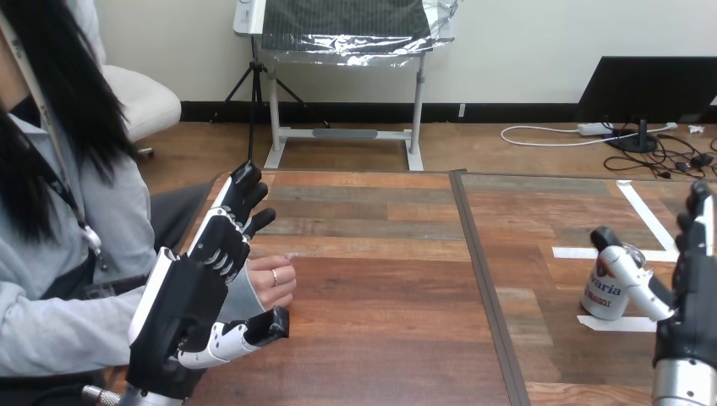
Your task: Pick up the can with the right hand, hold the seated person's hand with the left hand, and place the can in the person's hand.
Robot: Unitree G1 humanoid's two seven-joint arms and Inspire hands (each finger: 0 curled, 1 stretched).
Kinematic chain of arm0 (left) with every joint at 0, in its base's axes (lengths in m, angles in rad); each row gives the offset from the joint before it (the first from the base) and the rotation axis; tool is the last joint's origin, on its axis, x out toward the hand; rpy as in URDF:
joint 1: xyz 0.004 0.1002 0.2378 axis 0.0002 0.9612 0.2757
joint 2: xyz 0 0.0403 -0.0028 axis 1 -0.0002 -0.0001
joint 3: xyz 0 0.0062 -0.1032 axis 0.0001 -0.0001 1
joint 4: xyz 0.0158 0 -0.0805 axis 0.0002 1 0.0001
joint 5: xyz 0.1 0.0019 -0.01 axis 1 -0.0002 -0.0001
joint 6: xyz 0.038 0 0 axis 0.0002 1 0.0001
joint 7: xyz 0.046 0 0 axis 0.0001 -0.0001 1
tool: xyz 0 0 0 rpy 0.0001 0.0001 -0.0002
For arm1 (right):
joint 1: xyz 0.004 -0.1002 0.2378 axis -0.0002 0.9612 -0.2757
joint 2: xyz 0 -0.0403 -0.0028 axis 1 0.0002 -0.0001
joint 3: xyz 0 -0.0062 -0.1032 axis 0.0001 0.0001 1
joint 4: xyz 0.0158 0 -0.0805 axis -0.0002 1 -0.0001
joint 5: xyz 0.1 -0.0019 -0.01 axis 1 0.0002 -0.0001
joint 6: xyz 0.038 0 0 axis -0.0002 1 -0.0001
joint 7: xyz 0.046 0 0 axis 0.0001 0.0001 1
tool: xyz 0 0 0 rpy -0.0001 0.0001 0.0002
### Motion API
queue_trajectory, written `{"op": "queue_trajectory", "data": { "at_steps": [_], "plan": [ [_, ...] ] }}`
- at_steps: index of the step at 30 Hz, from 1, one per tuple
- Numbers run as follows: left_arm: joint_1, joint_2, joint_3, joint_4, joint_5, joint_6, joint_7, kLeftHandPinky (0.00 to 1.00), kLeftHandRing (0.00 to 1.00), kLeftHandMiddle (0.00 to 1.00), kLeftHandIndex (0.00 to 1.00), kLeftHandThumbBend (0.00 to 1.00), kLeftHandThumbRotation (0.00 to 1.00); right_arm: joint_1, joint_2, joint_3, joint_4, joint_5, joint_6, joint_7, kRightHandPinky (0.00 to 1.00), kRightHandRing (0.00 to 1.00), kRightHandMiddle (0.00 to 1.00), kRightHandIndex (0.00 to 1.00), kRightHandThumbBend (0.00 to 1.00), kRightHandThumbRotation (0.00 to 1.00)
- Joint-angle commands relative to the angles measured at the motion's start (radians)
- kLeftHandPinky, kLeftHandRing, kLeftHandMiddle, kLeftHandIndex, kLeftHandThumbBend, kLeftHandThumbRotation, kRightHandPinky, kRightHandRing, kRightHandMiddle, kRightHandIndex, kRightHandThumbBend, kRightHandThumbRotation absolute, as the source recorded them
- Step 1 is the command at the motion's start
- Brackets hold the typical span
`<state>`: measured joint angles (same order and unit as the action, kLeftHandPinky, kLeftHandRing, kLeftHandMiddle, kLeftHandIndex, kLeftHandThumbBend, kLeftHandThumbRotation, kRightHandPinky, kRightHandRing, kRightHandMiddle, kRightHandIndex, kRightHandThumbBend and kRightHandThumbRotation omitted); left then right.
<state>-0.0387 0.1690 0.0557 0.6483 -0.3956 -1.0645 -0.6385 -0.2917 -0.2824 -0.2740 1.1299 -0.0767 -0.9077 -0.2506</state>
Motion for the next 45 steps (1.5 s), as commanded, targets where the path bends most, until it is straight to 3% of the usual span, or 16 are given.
{"op": "queue_trajectory", "data": {
  "at_steps": [1,35,45],
  "plan": [
    [-0.037,0.006,0.012,-0.053,-0.018,-0.002,-0.014,0.92,0.98,1.0,0.98,1.0,0.53,-0.096,-0.035,0.014,0.015,-0.005,0.011,0.001,1.0,1.0,1.0,1.0,1.0,0.5],
    [-0.028,0.004,0.019,-0.052,-0.046,-0.026,-0.057,0.92,0.99,1.0,0.98,1.0,0.55,-0.072,-0.04,0.07,0.061,-0.062,0.101,-0.069,1.0,1.0,1.0,1.0,1.0,0.55],
    [-0.025,0.004,0.023,-0.059,-0.052,-0.02,-0.066,0.93,0.99,1.0,0.98,1.0,0.53,-0.068,-0.029,0.07,0.071,-0.043,0.099,-0.046,1.0,1.0,1.0,1.0,1.0,0.55]
  ]
}}
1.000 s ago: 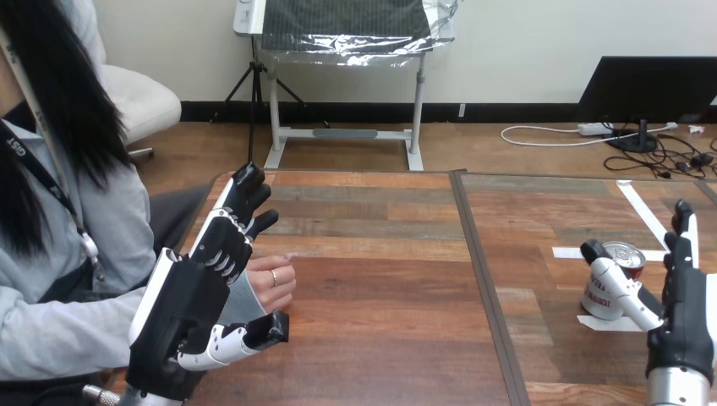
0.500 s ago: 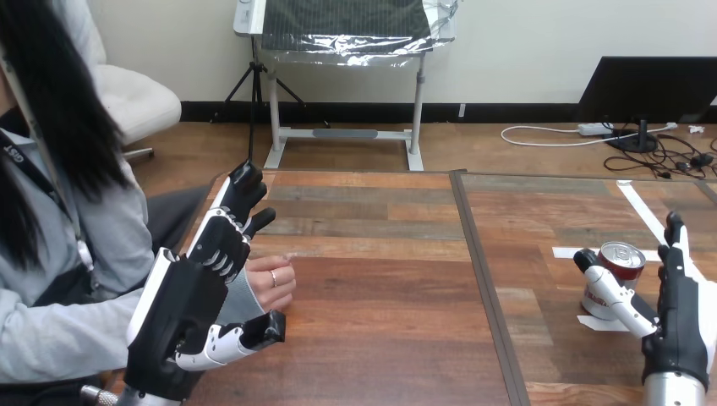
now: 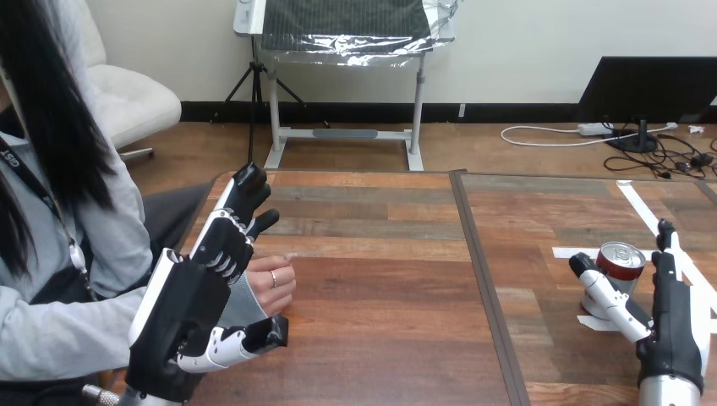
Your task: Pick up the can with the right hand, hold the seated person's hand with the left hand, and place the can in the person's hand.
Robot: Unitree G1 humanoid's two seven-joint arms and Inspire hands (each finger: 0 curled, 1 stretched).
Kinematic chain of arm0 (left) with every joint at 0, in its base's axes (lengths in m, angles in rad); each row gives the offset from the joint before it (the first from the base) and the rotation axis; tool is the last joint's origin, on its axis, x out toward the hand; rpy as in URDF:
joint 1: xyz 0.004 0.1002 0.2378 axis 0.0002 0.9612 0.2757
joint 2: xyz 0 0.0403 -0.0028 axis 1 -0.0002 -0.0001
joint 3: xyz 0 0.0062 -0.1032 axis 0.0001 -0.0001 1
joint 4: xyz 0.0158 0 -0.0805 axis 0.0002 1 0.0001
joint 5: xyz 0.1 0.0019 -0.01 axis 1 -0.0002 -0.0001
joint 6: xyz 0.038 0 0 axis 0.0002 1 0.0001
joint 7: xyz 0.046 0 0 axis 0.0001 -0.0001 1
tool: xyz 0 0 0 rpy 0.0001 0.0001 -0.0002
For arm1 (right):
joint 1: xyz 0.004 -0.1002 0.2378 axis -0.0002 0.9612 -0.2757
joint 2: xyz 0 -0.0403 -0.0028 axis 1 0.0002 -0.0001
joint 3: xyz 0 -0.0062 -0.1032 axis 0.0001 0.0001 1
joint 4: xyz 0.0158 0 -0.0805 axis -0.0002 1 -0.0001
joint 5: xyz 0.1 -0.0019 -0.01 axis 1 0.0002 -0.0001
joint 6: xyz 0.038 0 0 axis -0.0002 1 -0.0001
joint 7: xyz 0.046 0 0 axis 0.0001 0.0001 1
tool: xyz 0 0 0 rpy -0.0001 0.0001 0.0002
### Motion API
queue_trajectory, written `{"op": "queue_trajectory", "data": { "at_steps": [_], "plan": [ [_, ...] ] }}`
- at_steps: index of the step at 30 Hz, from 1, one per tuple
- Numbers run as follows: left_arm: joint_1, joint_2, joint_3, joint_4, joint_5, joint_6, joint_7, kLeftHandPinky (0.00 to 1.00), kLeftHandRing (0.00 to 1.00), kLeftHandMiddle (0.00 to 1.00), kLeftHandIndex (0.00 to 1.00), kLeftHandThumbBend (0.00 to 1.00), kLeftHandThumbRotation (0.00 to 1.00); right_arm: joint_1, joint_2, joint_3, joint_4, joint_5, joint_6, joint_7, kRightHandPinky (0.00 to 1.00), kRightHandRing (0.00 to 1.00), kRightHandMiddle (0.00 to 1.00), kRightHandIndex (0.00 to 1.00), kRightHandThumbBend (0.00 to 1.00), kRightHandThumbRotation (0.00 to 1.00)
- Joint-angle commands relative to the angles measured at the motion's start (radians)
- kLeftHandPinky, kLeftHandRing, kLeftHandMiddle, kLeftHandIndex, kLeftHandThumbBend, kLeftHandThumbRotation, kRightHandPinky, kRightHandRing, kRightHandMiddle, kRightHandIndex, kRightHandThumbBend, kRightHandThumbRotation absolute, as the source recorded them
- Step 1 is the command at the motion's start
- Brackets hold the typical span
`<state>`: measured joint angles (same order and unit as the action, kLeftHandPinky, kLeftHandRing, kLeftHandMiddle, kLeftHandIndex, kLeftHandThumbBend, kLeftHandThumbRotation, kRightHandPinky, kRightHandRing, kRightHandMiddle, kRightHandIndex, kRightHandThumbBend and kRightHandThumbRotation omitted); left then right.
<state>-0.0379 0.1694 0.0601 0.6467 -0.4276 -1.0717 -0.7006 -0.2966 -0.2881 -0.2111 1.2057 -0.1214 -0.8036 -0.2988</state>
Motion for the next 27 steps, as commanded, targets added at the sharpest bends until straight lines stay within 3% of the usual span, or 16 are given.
{"op": "queue_trajectory", "data": {
  "at_steps": [1,11,17,27],
  "plan": [
    [-0.026,0.003,0.019,-0.058,-0.019,-0.014,-0.004,0.93,0.99,1.0,0.98,1.0,0.53,-0.063,-0.023,0.009,-0.003,0.001,-0.004,0.003,1.0,1.0,1.0,1.0,1.0,0.55],
    [-0.029,0.006,0.023,-0.054,-0.018,-0.03,-0.011,0.92,0.98,1.0,0.98,1.0,0.53,-0.067,-0.023,0.023,0.002,-0.013,0.015,-0.013,1.0,1.0,1.0,1.0,1.0,0.56],
    [-0.024,0.006,0.019,-0.066,-0.037,-0.012,-0.023,0.91,0.98,1.0,0.98,1.0,0.52,-0.071,-0.027,0.033,0.008,-0.026,0.024,-0.028,1.0,1.0,1.0,1.0,1.0,0.58],
    [-0.018,0.012,0.021,-0.08,-0.049,-0.007,-0.039,0.91,0.98,1.0,0.98,1.0,0.52,-0.08,-0.02,0.023,0.016,-0.004,0.043,0.003,1.0,1.0,1.0,1.0,1.0,0.57]
  ]
}}
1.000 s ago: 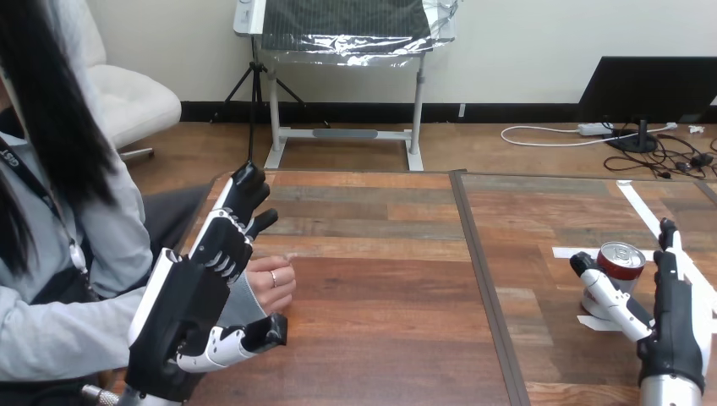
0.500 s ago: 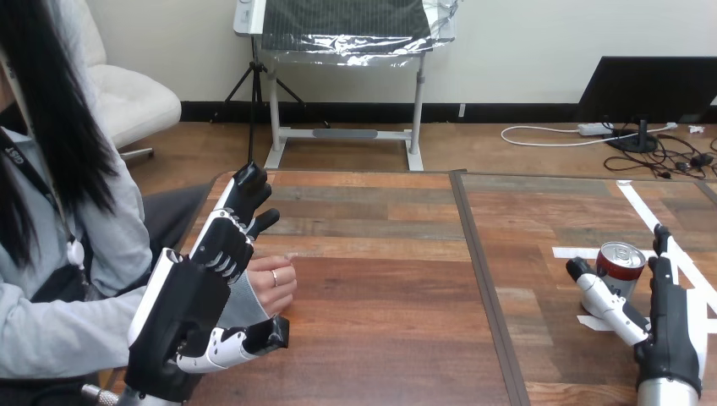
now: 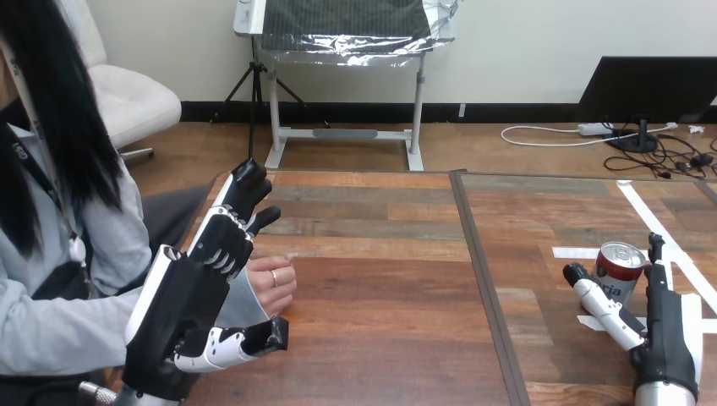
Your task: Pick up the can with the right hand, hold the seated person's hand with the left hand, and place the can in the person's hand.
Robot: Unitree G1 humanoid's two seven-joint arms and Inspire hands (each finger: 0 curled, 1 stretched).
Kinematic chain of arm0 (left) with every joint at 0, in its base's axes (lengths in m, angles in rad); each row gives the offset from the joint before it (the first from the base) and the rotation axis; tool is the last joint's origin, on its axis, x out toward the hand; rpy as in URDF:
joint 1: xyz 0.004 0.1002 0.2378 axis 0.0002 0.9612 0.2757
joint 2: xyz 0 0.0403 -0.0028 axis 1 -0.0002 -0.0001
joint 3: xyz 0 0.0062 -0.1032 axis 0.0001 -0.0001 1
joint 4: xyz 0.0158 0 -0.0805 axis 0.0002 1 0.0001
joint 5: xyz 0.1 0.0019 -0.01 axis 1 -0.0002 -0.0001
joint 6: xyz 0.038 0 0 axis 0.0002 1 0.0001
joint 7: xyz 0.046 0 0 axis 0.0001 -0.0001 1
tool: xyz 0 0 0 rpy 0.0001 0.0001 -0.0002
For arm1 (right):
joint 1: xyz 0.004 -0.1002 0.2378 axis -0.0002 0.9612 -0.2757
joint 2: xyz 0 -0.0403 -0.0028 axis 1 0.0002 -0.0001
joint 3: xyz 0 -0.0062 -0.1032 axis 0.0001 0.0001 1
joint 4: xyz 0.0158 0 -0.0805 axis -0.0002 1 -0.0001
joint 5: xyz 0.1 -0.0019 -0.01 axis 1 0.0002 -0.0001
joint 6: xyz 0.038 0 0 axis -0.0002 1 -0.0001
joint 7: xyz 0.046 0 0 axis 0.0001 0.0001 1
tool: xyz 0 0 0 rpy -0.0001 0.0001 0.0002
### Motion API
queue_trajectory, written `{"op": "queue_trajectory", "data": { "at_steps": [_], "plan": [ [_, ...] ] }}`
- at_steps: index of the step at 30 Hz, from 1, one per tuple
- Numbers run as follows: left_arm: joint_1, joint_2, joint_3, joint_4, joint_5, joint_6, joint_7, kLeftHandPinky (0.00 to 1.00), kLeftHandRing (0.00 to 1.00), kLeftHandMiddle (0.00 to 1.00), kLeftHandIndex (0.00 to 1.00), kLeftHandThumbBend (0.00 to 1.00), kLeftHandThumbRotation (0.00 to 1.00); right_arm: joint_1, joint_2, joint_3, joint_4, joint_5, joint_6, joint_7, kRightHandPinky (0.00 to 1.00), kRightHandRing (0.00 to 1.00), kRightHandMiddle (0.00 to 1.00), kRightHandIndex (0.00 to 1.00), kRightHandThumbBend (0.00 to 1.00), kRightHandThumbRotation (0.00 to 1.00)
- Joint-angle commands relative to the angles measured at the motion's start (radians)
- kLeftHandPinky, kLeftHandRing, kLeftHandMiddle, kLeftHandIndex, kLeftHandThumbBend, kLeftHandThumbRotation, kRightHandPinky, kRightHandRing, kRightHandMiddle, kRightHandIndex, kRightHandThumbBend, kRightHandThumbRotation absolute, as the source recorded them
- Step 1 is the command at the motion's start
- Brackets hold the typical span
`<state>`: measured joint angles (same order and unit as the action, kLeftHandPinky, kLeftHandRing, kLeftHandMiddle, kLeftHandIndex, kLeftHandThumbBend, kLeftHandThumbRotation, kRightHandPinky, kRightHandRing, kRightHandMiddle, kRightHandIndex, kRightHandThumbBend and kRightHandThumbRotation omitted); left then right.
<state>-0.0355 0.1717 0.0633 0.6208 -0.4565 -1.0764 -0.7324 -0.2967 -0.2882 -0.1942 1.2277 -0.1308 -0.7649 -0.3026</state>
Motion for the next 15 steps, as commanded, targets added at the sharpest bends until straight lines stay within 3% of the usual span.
{"op": "queue_trajectory", "data": {
  "at_steps": [1,15],
  "plan": [
    [-0.02,0.01,0.019,-0.052,-0.017,-0.006,-0.006,0.91,0.98,1.0,0.98,1.0,0.52,-0.082,-0.021,0.008,-0.004,0.003,0.007,0.004,1.0,1.0,1.0,1.0,1.0,0.58],
    [-0.008,0.014,0.027,-0.067,-0.016,-0.003,-0.004,0.91,0.97,1.0,0.98,1.0,0.53,-0.097,-0.03,0.015,0.005,-0.005,0.033,-0.001,1.0,1.0,1.0,1.0,1.0,0.58]
  ]
}}
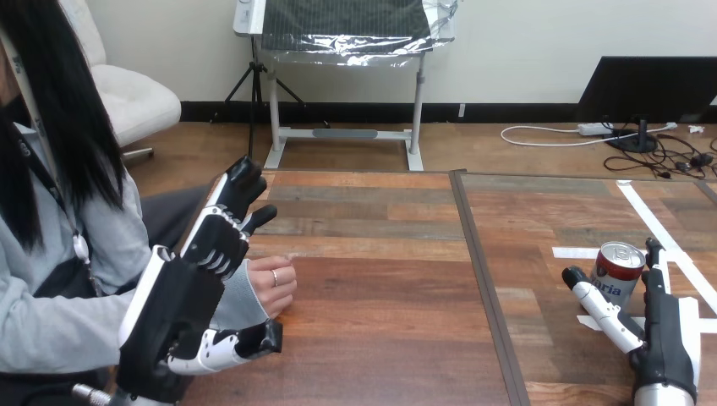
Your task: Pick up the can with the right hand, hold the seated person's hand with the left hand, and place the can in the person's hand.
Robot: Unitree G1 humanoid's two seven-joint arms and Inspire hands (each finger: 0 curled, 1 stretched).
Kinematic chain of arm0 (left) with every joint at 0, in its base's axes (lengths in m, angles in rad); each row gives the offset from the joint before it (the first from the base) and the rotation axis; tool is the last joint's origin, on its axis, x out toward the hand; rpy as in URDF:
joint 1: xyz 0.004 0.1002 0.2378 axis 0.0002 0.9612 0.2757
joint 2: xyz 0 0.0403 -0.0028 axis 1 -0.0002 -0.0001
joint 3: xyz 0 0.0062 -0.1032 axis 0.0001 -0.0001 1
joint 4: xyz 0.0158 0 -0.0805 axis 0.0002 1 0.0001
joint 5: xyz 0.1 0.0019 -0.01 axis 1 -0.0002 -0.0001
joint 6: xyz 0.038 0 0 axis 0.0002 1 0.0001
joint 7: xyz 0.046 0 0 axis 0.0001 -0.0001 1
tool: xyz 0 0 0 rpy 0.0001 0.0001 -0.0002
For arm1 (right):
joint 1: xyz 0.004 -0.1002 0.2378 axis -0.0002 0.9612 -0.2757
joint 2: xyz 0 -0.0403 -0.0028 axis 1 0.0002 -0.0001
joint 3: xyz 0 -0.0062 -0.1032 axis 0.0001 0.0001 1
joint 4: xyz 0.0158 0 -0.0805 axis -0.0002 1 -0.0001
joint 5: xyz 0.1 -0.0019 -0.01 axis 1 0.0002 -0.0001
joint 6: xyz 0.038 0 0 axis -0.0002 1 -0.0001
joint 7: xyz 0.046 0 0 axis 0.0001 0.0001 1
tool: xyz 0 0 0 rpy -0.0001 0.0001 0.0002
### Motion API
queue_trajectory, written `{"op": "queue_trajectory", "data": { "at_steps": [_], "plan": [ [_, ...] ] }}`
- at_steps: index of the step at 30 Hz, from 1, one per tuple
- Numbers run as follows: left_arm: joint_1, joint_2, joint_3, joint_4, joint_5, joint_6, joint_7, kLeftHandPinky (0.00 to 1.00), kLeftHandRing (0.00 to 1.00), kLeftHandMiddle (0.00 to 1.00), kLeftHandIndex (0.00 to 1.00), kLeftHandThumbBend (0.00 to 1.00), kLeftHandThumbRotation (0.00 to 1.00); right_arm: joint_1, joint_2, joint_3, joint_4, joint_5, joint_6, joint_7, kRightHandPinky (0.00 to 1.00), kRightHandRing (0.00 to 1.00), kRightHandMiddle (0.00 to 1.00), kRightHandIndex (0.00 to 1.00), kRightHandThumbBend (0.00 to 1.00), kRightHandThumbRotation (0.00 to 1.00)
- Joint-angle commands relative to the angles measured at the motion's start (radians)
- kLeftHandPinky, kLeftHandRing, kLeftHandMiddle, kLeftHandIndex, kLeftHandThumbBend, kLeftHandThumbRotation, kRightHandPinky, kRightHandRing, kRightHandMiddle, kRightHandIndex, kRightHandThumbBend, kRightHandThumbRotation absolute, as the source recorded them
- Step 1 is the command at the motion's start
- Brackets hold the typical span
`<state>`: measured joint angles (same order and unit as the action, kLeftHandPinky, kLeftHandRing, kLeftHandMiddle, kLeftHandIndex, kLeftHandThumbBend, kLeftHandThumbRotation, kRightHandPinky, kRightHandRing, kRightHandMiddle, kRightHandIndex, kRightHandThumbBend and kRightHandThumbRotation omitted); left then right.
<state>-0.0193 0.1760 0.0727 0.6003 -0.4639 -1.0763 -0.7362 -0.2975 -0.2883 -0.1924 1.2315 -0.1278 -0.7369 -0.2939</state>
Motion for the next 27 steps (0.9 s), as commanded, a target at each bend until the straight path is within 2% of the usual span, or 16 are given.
{"op": "queue_trajectory", "data": {
  "at_steps": [1,9,21,24,27],
  "plan": [
    [-0.023,0.01,0.018,-0.048,-0.007,-0.003,0.0,0.91,0.97,1.0,0.98,1.0,0.53,-0.097,-0.031,0.014,0.001,-0.01,0.008,-0.012,1.0,1.0,1.0,1.0,1.0,0.59],
    [-0.019,0.01,0.023,-0.055,-0.007,-0.004,-0.001,0.9,0.97,0.99,0.97,1.0,0.53,-0.105,-0.031,0.008,0.005,0.0,0.023,-0.002,0.99,1.0,1.0,1.0,1.0,0.59],
    [-0.015,0.01,0.027,-0.067,-0.024,0.005,-0.023,0.9,0.97,0.99,0.97,1.0,0.53,-0.124,-0.049,0.027,0.012,-0.029,0.063,-0.037,0.96,0.99,1.0,1.0,1.0,0.62],
    [-0.011,0.012,0.026,-0.076,-0.035,0.022,-0.034,0.9,0.97,0.99,0.98,1.0,0.52,-0.128,-0.049,0.018,0.015,-0.015,0.061,-0.018,0.95,0.99,1.0,1.0,1.0,0.62],
    [-0.01,0.011,0.028,-0.081,-0.044,0.027,-0.045,0.91,0.97,1.0,0.98,1.0,0.51,-0.13,-0.055,0.027,0.017,-0.029,0.056,-0.035,0.95,0.98,0.99,1.0,1.0,0.62]
  ]
}}
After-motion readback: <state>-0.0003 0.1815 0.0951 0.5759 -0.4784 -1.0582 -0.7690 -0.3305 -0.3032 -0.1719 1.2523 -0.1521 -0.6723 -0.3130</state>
